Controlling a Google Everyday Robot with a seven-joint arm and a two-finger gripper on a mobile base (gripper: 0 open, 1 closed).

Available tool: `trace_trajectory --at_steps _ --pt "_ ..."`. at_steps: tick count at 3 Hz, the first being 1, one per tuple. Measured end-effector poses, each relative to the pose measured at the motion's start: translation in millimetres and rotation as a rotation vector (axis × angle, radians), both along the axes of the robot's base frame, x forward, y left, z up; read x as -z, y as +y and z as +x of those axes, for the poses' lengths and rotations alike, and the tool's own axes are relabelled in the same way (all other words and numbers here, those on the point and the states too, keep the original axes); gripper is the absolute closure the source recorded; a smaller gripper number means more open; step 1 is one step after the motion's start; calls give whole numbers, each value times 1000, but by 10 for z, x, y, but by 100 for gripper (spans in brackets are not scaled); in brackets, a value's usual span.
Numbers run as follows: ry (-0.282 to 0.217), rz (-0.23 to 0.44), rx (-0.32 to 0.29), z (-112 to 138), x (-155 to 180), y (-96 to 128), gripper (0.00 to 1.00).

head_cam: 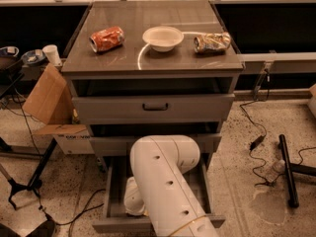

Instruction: Pick rxbar chocolate from bottom drawer and place on counter

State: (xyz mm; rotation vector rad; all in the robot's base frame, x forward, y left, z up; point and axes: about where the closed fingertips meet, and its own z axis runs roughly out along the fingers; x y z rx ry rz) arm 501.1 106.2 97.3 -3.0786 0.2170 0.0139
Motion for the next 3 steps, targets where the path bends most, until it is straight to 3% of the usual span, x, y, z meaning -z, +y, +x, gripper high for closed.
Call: trace_trajectory --at_steps 1,2,3 --pt "0 0 0 0 -26 0 89" --pt "-36 9 8 72 -142 -17 100" --pt "-103 23 60 82 -544 -120 100"
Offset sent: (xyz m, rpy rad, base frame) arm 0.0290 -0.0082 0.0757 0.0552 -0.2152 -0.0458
